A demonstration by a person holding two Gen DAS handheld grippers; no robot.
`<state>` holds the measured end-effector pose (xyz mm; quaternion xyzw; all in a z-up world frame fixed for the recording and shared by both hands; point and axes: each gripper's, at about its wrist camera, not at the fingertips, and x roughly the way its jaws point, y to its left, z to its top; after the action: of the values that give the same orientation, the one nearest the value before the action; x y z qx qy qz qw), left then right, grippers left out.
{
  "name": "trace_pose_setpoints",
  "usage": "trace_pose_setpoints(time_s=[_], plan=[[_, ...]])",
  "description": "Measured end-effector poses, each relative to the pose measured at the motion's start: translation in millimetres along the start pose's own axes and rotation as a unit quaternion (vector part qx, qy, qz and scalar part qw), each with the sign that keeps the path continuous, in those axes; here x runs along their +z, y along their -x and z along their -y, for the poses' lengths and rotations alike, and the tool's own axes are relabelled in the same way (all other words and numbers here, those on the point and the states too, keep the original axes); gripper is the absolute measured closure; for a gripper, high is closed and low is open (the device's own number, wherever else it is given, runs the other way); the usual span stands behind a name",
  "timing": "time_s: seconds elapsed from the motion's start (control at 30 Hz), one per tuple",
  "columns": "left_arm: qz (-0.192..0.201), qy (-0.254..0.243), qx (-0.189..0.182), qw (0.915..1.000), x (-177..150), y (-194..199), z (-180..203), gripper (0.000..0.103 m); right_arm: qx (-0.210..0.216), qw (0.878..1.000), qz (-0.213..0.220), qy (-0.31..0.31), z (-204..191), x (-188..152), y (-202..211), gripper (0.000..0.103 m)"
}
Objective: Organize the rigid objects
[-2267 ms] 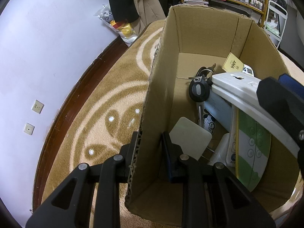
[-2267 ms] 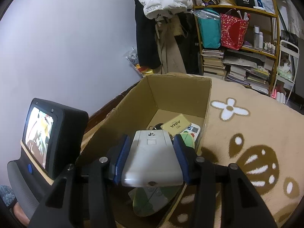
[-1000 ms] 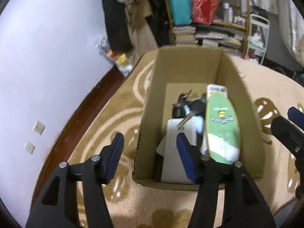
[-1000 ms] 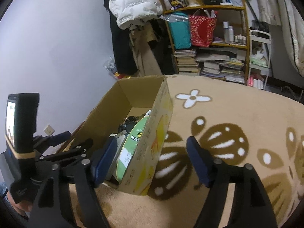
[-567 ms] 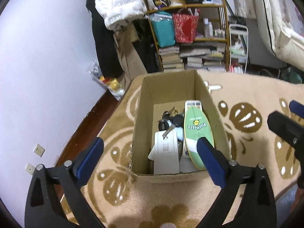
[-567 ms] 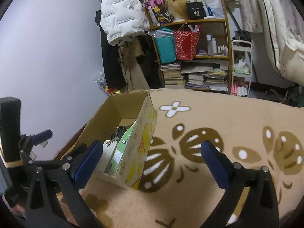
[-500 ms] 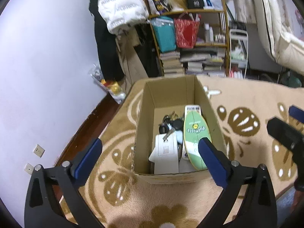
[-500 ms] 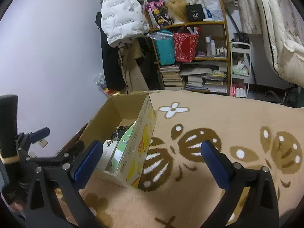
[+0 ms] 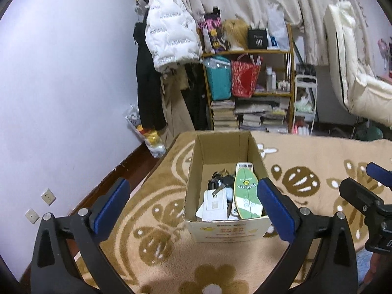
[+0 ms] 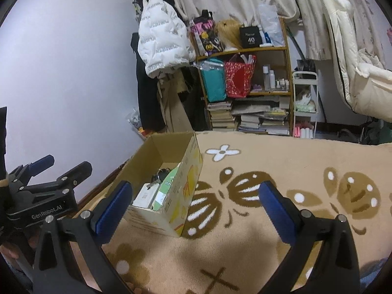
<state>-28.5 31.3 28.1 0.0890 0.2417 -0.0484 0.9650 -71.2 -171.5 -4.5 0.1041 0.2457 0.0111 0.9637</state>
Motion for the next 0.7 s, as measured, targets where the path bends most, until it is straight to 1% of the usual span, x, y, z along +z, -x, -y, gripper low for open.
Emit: trace_pose_setpoints(time_s=[0.13, 0.3, 0.53, 0.7], plan=[[0.024, 0.009, -0.004, 0.9997, -4.2, 12.3, -3.9, 0.001, -0.003, 1.0, 0.019, 0.006, -2.2, -1.4, 12.1, 0.0], [0.036, 0.009, -0.007, 0.9993, -6.0, 19.3, -6.1, 0.001, -0.004, 1.0, 0.012, 0.001, -1.3, -4.9, 8.8, 0.0], [0.024, 0.016, -0.024, 0.9993, -10.4, 13.5, -10.3, 0.001, -0.009, 1.0, -0.002, 0.003, -1.5, -10.9, -2.1, 0.0], [0.016, 0.014, -0.026, 0.9994, -13.1, 6.5, -10.1, 0.001, -0.015, 1.0, -0.009, 0.004, -0.3, -11.7, -8.4, 0.0]])
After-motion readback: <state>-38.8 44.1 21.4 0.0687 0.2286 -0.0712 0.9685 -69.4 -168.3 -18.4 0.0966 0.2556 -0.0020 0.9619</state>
